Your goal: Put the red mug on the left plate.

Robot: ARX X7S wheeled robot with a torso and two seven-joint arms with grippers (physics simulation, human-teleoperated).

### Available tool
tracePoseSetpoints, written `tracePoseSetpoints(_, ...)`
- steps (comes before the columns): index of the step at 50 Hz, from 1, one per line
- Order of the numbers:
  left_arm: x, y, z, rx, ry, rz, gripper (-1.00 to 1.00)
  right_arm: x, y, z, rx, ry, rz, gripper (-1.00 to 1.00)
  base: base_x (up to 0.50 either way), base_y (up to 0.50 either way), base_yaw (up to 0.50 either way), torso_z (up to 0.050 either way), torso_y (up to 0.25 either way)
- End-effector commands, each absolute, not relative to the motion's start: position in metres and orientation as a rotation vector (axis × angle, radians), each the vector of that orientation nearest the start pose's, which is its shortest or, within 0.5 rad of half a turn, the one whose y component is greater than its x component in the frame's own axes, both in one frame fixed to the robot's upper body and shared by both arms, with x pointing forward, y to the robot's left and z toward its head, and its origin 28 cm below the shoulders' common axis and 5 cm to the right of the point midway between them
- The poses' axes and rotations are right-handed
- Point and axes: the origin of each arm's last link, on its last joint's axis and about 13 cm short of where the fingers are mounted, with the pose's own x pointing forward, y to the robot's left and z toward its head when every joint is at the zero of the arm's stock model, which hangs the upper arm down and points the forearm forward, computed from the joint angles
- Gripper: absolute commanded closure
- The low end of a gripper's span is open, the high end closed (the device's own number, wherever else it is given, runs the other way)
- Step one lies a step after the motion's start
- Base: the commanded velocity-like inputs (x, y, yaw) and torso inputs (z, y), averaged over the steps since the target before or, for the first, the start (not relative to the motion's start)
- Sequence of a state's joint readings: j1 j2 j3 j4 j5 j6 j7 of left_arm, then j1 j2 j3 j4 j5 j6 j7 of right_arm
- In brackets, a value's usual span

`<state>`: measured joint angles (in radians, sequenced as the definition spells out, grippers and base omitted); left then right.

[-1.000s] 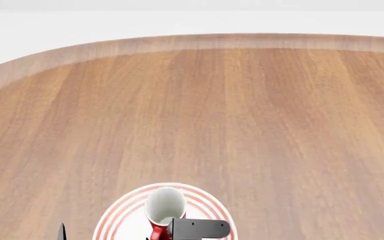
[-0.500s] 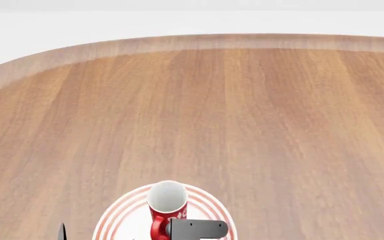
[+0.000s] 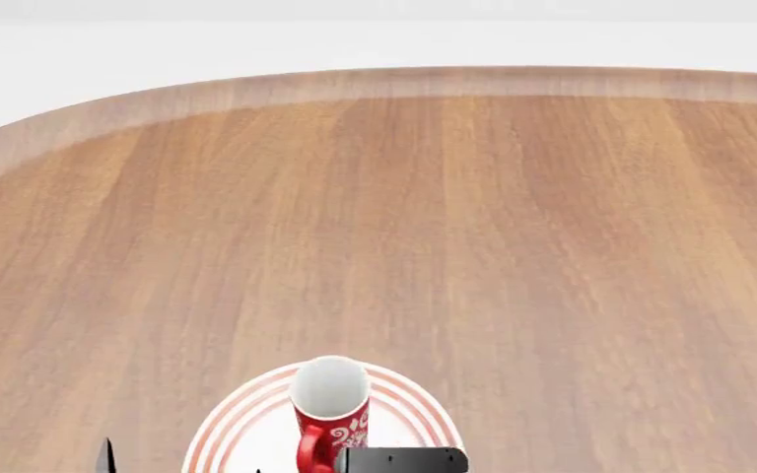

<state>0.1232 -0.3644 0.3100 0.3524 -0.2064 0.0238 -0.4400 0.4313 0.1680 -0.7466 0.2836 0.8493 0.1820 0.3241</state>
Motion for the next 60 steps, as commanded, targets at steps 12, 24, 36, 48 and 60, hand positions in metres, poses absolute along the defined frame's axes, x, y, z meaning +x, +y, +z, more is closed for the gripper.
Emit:
tracePoseSetpoints(12,0.15,0.206,0.078,0.044,-0.256,0.025,-1.0,0.207,-0.02,0.051,0.297,0.243,0.358,-1.0,0.0,0.0,0.0,0.0,0.0)
tracePoseSetpoints(24,0.139,0.206,0.086,0.048,-0.291,0.022,-1.0,0.185,-0.025,0.067,0.309,0.169,0.385,-1.0,0.0,0.0,0.0,0.0,0.0)
tracePoseSetpoints(36,0.129,0.205,0.094,0.047,-0.325,0.019,-1.0,0.159,-0.031,0.085,0.321,0.077,0.41,-1.0,0.0,0.0,0.0,0.0,0.0)
tracePoseSetpoints(48,0.115,0.205,0.104,0.046,-0.37,0.009,-1.0,0.135,-0.037,0.103,0.33,-0.026,0.413,-1.0,0.0,0.0,0.0,0.0,0.0)
tracePoseSetpoints(60,0.103,0.206,0.111,0.043,-0.406,0.002,-1.0,0.12,-0.039,0.116,0.314,-0.092,0.393,-1.0,0.0,0.0,0.0,0.0,0.0)
